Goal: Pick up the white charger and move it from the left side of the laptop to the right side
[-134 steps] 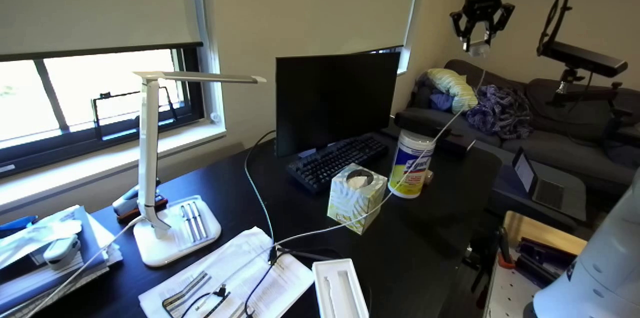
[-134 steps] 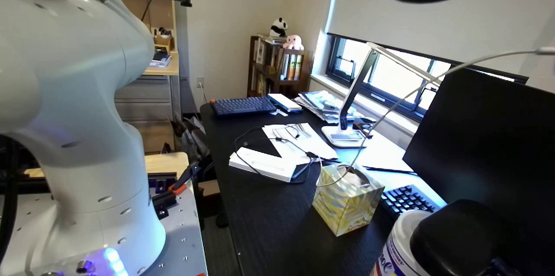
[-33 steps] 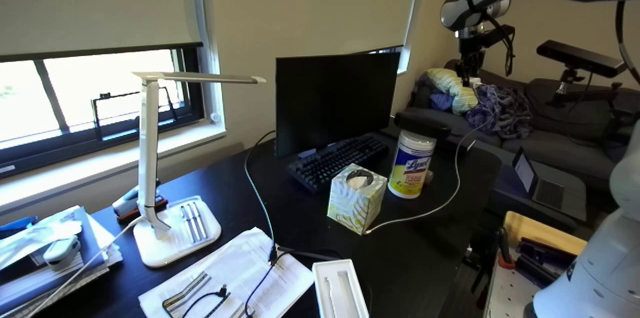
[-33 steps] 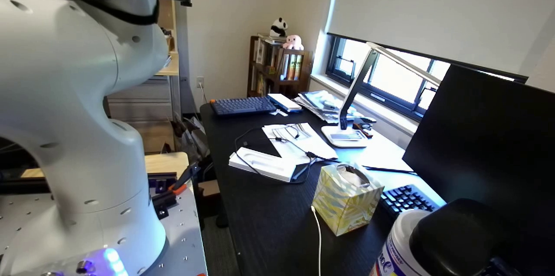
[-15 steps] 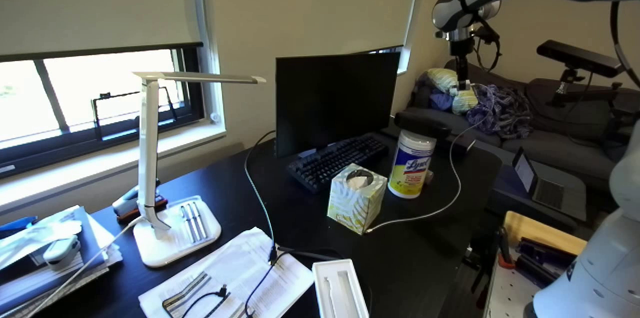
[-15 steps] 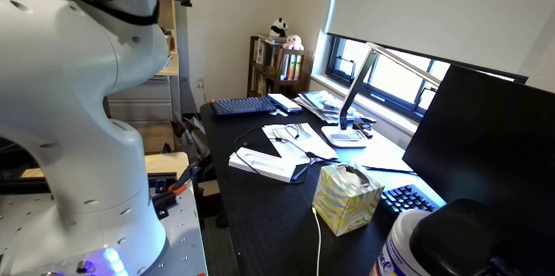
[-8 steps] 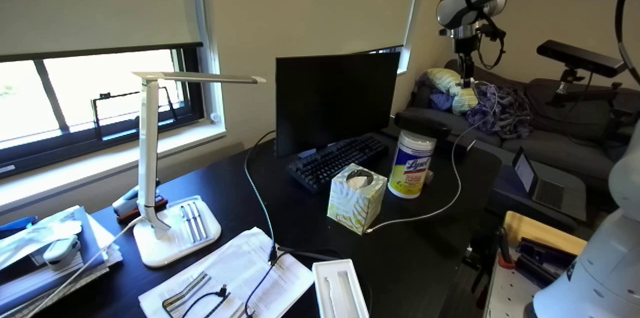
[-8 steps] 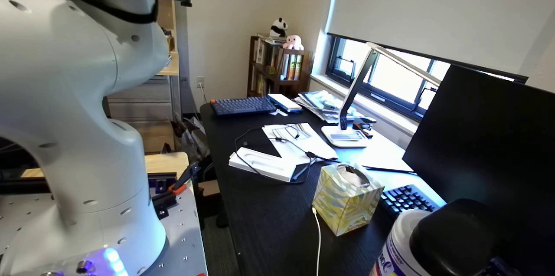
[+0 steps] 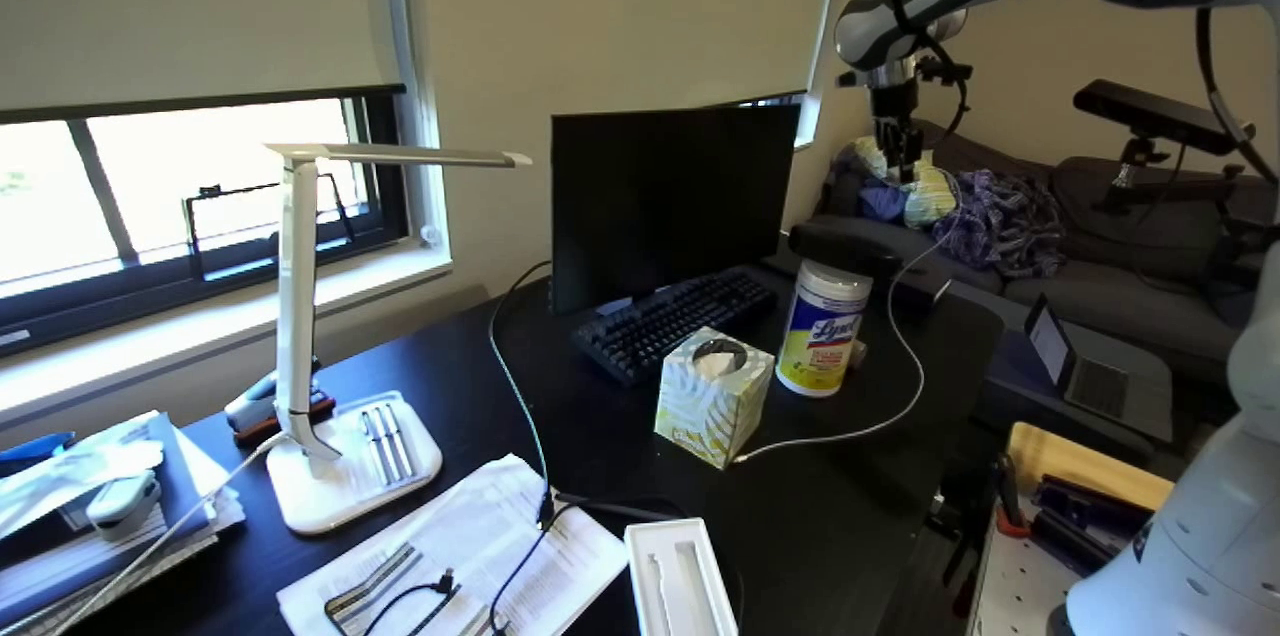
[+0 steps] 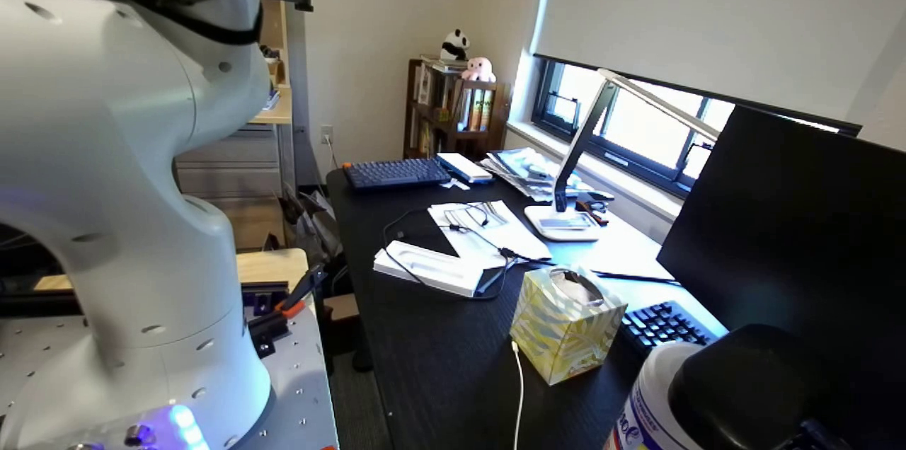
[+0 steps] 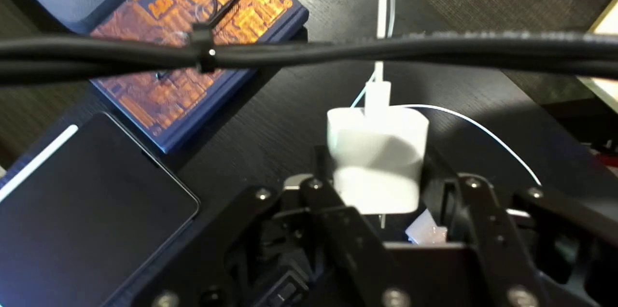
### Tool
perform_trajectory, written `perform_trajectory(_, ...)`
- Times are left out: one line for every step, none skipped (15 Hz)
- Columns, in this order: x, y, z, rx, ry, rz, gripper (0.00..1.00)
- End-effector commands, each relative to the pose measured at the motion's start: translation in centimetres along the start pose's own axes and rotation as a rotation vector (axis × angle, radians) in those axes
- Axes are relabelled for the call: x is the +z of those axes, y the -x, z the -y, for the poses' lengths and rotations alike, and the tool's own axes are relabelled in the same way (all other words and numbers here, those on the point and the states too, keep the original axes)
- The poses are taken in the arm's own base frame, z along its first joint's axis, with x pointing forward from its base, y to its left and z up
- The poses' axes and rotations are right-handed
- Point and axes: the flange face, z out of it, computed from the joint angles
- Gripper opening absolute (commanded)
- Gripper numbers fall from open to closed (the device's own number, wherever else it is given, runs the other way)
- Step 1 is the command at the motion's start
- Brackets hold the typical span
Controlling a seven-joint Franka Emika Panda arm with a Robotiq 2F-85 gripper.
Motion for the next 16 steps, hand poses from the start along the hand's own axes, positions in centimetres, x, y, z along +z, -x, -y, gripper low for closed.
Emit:
perform_trajectory(3.4,-3.2,-0.7,-0.199,0.012,0.007,0.22)
perform_trajectory(4.9,-4.2,-0.7,-0.251,0.009,0.009,0.22)
perform_trajectory(6.4,-5.1,-0.7,-0.304,0.003,0.014,0.22)
perform_trajectory(8.1,-5.6,-0.3,-0.355,-0.011,0.022,0.22)
perform_trajectory(9.7,-6.4,-0.1,-0.404,-0.021,0.043,0.22)
perform_trajectory(11.4,-6.7,0.3,-0.446,-0.027,0.082,0.22)
perform_trajectory(12.7,-7.2,0.6,-0.494,-0.04,0.103,0.22)
perform_trajectory(13.8,-7.8,0.7,-0.532,-0.036,0.142,0.22)
perform_trajectory(14.7,-7.9,0.9,-0.562,-0.022,0.179,0.22)
perform_trajectory(15.5,-8.4,1.0,-0.591,0.002,0.213,0.22)
perform_trajectory(16.0,-8.8,1.2,-0.617,0.038,0.24,0.22)
perform_trajectory(16.3,-9.1,1.4,-0.643,0.086,0.259,0.22)
perform_trajectory(16.4,-9.3,1.6,-0.655,0.147,0.263,0.22)
perform_trajectory(16.4,-9.6,1.5,-0.665,0.208,0.26,0.22)
perform_trajectory(16.1,-9.4,1.4,-0.657,0.249,0.233,0.22)
perform_trajectory(15.1,-8.9,1.3,-0.63,0.267,0.174,0.22)
